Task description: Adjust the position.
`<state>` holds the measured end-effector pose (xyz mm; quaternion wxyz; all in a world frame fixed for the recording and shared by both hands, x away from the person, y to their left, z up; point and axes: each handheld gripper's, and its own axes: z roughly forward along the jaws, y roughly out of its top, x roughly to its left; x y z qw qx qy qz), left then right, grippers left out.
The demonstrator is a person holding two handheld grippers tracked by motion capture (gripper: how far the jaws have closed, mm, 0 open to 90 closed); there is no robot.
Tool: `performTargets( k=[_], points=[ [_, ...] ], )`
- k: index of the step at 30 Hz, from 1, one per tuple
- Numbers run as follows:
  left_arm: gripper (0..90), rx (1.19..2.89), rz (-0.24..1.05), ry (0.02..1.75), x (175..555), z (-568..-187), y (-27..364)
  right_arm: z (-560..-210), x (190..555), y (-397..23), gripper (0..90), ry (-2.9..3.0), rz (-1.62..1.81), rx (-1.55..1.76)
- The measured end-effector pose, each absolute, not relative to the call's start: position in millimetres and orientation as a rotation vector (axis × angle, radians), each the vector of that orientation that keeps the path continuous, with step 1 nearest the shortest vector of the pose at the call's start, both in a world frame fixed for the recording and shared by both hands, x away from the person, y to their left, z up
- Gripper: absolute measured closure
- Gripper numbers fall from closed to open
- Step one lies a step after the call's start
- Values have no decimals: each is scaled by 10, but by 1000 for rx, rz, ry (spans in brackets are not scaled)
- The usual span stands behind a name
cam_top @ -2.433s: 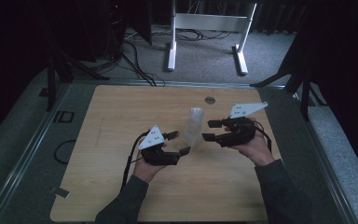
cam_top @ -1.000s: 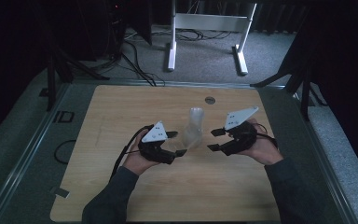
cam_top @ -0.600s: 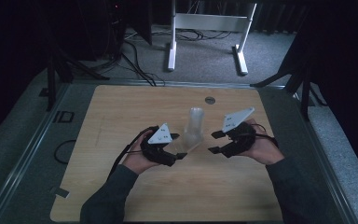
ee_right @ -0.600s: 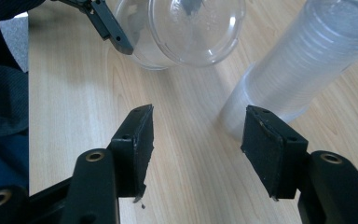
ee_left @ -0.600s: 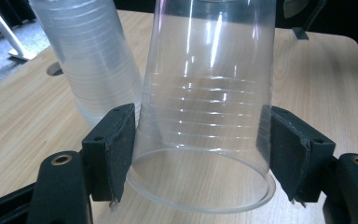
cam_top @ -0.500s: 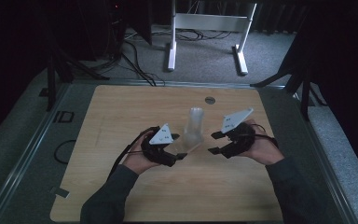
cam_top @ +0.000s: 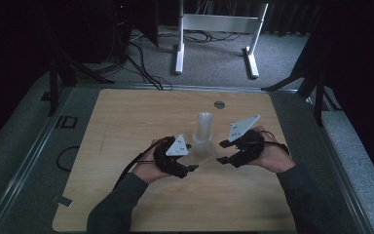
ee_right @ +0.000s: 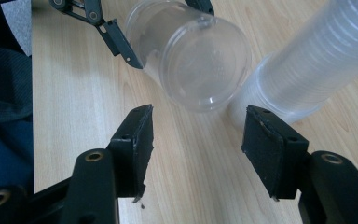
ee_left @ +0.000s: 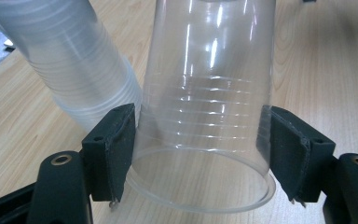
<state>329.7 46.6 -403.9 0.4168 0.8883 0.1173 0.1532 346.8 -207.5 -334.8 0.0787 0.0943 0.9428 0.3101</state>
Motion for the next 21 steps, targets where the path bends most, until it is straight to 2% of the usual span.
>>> performTargets(
  k=[21],
  points=[
    [295,2353,458,253,3269,-4095,372,-3400,3524,-1948,404,2900,801,257]
  ],
)
